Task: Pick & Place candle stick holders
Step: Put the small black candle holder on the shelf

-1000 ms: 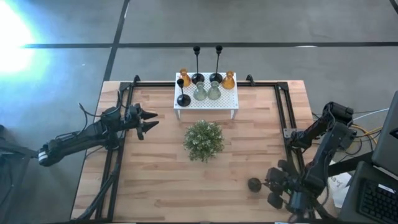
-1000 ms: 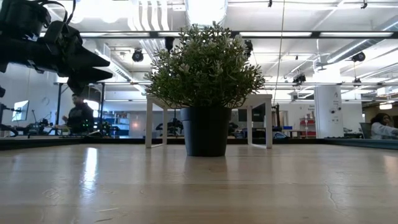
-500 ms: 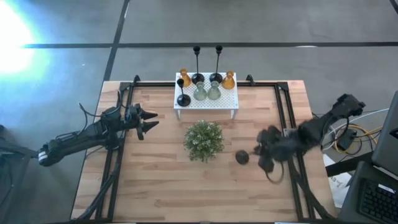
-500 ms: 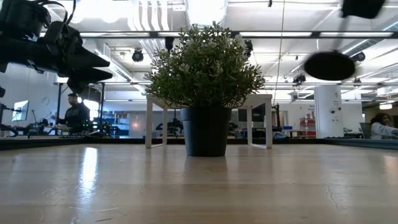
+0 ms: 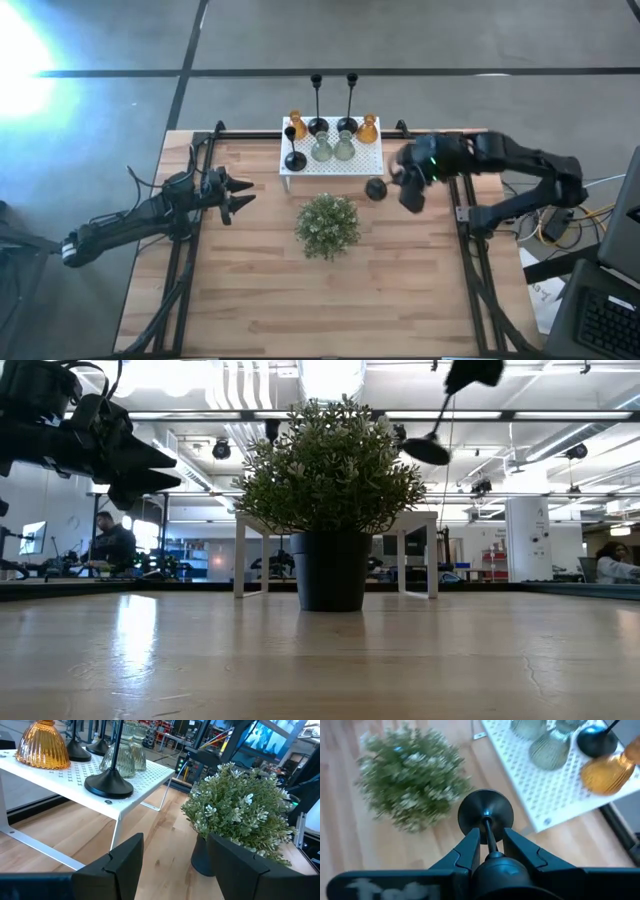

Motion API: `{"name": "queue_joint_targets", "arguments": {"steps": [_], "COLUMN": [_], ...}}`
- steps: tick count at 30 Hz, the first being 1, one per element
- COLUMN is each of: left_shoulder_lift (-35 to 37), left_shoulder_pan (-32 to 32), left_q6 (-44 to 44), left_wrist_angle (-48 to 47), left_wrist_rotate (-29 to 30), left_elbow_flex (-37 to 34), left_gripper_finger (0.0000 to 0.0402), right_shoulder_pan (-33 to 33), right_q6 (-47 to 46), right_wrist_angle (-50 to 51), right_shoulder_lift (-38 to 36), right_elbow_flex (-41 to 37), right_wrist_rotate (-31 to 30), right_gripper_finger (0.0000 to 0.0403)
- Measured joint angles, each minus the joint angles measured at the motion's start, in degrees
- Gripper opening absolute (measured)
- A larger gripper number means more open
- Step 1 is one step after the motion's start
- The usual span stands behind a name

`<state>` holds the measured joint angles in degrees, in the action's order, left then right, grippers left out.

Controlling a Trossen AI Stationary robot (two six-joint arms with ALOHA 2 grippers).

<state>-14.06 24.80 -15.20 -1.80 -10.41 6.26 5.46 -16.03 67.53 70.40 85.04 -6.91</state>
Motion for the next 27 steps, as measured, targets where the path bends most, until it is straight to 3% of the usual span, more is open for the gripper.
{"name": "queue_joint_targets", "arguments": {"steps": [6,10,27], "left_shoulder_lift": [0.00,0.00,-0.02], "left_shoulder_pan": [0.00,0.01,0.02], "left_q6": [0.00,0.00,0.00], "left_wrist_angle": [0.00,0.01,0.02], "left_wrist_rotate": [0.00,0.00,0.00], "left_elbow_flex": [-0.02,0.00,-0.02], "left_gripper_finger": [0.0222,0.0223,0.0222], "right_shoulder_pan": [10.85,15.56,23.28], "right_q6": [11.15,14.66,25.28], "right_wrist_angle": [1.17,5.03,16.38], "right_shoulder_lift": [6.89,11.43,28.23], "right_elbow_flex": [7.00,11.89,30.78], "right_wrist_rotate": [7.29,8.67,13.11], "right_gripper_finger": [0.0070,0.0070,0.0070]}}
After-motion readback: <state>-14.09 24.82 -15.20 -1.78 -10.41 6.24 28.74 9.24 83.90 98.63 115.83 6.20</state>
